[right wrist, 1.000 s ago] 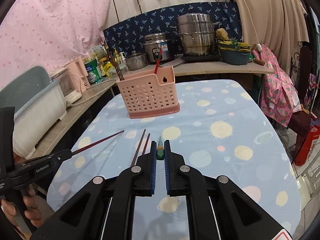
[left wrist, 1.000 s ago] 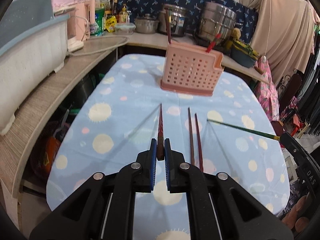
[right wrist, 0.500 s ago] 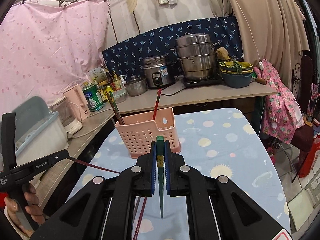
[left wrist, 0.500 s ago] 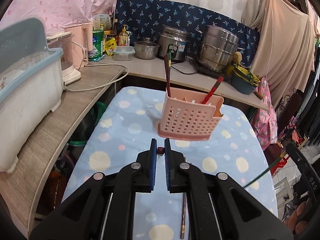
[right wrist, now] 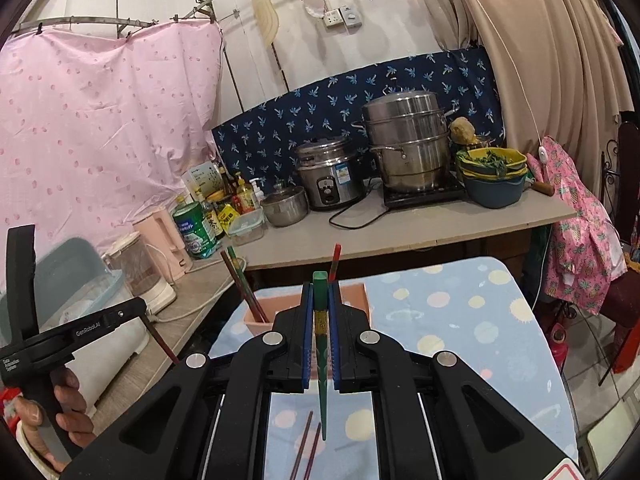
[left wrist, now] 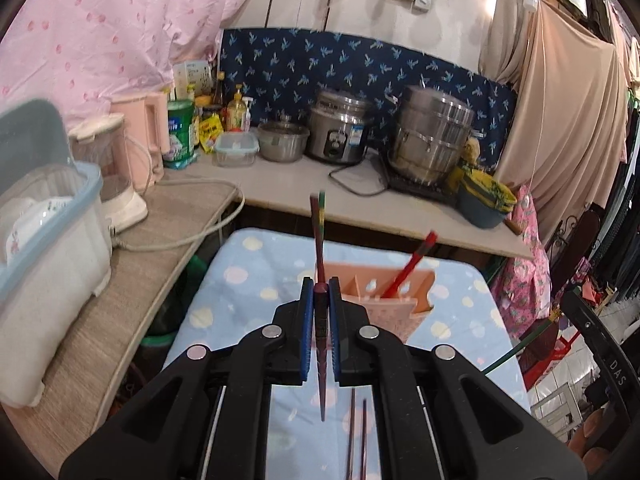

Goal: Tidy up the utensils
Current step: 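Carry the green and dark red chopsticks with both tools into the pink holder, then open both tools to release the chopsticks into the holder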

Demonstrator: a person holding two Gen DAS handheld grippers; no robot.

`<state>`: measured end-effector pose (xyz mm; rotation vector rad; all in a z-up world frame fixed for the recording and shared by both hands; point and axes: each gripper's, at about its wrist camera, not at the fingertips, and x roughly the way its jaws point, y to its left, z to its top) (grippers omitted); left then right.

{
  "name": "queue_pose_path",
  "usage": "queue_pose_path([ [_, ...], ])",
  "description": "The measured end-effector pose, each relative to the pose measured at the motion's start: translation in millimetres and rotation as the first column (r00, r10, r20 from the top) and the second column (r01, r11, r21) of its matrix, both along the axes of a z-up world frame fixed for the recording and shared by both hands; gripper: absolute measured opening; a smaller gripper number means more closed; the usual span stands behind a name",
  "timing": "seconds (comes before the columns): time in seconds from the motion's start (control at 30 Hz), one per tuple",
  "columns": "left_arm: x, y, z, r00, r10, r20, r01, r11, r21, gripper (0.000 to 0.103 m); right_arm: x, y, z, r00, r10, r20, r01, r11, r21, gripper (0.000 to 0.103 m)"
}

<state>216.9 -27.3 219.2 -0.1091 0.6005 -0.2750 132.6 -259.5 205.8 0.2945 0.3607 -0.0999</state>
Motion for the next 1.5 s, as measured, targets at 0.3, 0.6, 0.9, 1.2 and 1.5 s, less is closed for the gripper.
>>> queue_pose_path([
  [0.3,39.9,-12.5,65.8,0.989,0.044,0.14,-0.035,0.997,-0.066,0.007,61.6,-13.8,60.6,0.993,-0.001,0.121,0.0,1.0,0.001,0.007],
  [0.6,81.1,-32.9,59.1,0.987,0.063,0.145,-0.056,0.997,-0.056,0.007,115.0,-23.7,59.0,0.992,-0.009,0.127,0.004,0.999,0.036,0.007],
  [0.9,98.8,-40.9,19.2,0.996,0.053,0.071,-0.052,0.998,-0.026,0.007,142.0,-21.6,11.1,1.0,0.001,0.018,-0.001,1.0,0.021,0.007],
  [1.2,99.8,-45.9,1.0,0.998,0.046,0.038,-0.046,0.999,-0.002,0.008,149.2,-20.6,-12.2,0.999,0.002,-0.04,-0.002,1.0,0.01,0.007],
  [1.5,89.3,-48.1,-6.0,0.998,0.046,0.043,-0.048,0.999,0.026,0.02,141.6,-21.8,-14.3,0.999,-0.003,-0.043,0.004,1.0,0.01,0.012],
])
